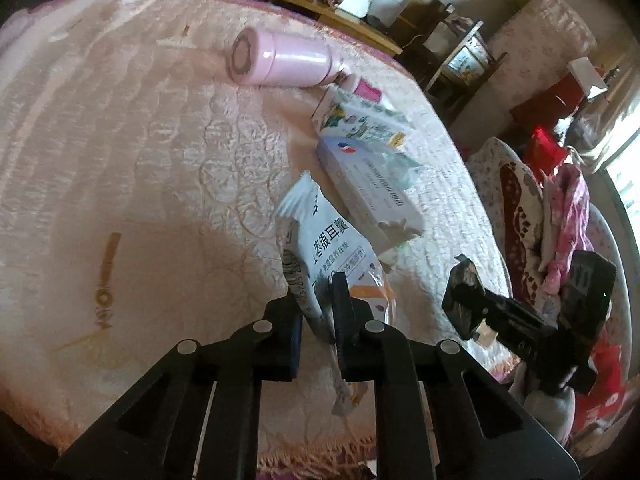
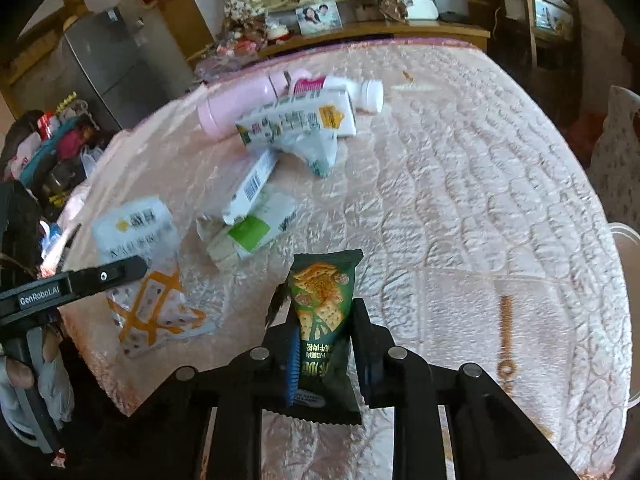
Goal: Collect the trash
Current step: 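Grasp the green snack wrapper with the right tool while the left tool grasps the white-orange bag, then carry wrapper and white-orange bag over the bucket and open both tools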
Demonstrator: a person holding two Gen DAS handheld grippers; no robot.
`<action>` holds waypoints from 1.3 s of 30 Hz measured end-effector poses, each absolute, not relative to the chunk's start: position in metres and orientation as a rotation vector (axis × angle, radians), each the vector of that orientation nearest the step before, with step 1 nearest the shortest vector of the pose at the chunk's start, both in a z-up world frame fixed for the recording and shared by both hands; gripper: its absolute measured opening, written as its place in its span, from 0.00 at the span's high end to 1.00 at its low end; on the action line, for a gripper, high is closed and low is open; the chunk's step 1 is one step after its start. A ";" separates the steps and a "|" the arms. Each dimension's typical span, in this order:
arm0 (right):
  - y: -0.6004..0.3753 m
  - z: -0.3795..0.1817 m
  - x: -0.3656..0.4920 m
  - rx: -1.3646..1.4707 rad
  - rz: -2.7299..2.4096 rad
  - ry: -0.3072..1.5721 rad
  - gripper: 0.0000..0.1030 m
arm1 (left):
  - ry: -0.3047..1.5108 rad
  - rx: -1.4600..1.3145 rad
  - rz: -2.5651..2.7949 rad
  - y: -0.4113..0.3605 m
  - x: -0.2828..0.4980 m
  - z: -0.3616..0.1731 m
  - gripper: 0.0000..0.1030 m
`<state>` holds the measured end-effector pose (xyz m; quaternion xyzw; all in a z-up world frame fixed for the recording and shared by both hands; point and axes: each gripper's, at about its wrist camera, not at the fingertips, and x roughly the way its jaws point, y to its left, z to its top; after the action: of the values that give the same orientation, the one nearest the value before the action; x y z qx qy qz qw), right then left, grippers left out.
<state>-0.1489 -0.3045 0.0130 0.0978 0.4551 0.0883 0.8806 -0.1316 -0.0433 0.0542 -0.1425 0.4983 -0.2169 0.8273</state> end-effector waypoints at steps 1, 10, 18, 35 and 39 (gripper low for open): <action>-0.307 0.016 -0.150 0.205 0.184 0.940 0.79 | 1.053 -0.300 -0.468 -0.044 -0.134 0.058 0.89; -0.335 0.039 -0.167 0.220 0.144 0.887 0.79 | 1.018 -0.268 -0.539 -0.065 -0.148 0.080 0.93; -0.364 0.050 -0.177 0.246 0.102 0.851 0.79 | 0.988 -0.210 -0.616 -0.097 -0.160 0.099 0.94; -0.435 0.063 -0.206 0.283 -0.021 0.806 0.79 | 0.961 -0.083 -0.754 -0.203 -0.159 0.119 0.94; -0.457 0.062 -0.214 0.295 -0.060 0.801 0.79 | 0.955 -0.046 -0.777 -0.233 -0.155 0.119 0.94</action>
<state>-0.2137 -0.4566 0.0622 0.1432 0.3885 -0.0292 0.9098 -0.1554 -0.2328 0.1192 -0.0216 0.4480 -0.3642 0.8162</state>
